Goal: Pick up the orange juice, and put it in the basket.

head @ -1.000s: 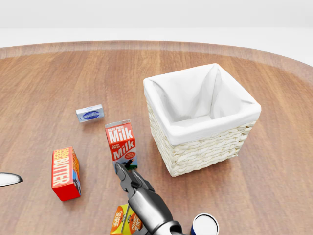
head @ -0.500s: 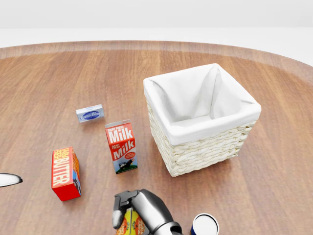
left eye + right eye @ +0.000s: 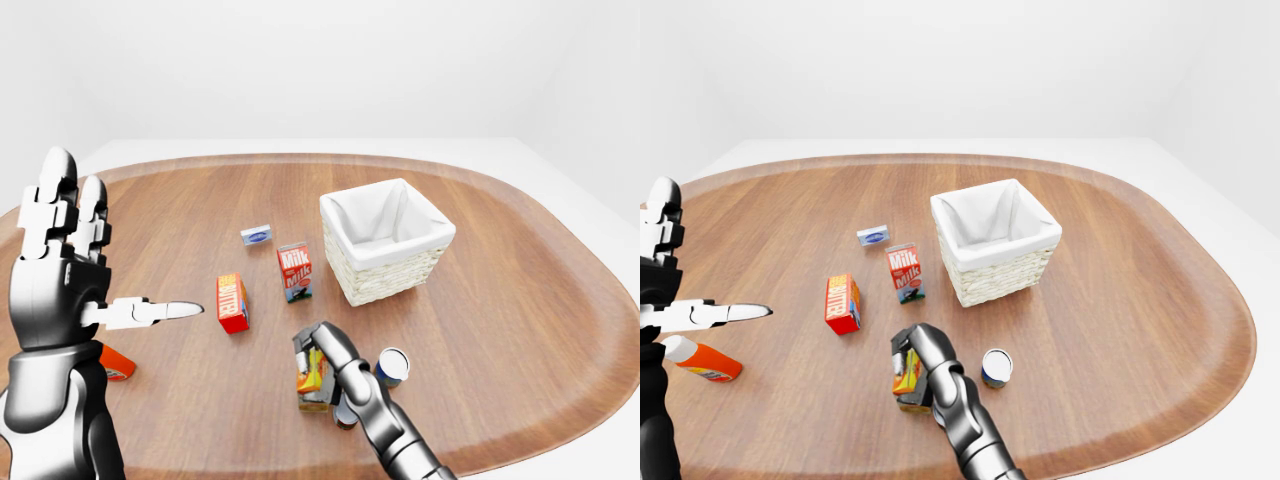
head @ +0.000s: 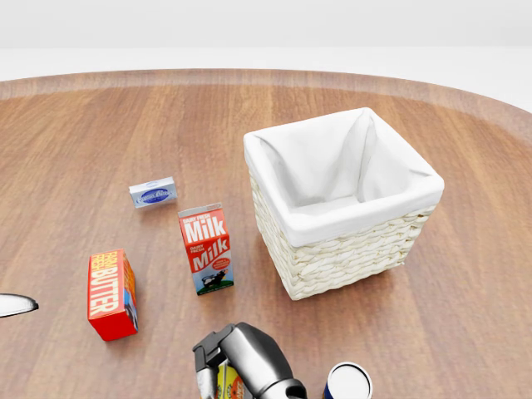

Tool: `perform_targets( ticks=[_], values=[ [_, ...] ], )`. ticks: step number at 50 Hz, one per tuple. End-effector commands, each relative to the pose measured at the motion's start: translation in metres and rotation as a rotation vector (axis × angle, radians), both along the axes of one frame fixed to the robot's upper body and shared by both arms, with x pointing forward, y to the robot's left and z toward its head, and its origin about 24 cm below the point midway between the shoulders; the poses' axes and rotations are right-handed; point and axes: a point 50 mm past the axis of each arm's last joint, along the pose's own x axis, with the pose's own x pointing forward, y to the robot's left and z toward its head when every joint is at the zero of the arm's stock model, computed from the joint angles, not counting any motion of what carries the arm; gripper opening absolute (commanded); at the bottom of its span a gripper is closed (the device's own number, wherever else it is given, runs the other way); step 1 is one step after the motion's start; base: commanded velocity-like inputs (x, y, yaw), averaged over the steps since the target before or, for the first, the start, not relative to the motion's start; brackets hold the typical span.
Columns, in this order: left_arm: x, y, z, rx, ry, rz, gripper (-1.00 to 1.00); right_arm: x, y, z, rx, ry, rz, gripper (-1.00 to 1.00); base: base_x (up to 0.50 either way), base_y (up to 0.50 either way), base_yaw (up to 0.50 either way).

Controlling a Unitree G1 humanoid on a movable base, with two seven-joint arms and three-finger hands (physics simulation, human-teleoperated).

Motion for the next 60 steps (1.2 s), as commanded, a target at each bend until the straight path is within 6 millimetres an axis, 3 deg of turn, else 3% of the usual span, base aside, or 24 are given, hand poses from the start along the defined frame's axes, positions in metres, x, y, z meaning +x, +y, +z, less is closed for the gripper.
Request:
perform_targets(
  ticks=[1, 14, 36, 60],
  values=[
    [0.011, 0.008, -0.019, -0.035, 0.091, 0.034, 1.0, -0.011, -0.002, -0.023, -0.041, 0.107, 0.037, -1.0, 0.0, 0.0, 0.0],
    [0.011, 0.008, -0.019, -0.035, 0.091, 0.034, 1.0, -0.009, -0.002, -0.023, -0.041, 0.108, 0.026, -1.0, 0.0, 0.0, 0.0],
    [0.011, 0.007, -0.019, -0.033, 0.089, 0.034, 1.0, 0.028, 0.0, -0.004, -0.03, 0.055, -0.001, -1.0, 0.0, 0.0, 0.0],
    [0.011, 0.007, -0.018, -0.032, 0.086, 0.033, 1.0, 0.055, 0.005, 0.021, -0.008, -0.007, 0.001, -1.0, 0.0, 0.0, 0.0]
  ],
)
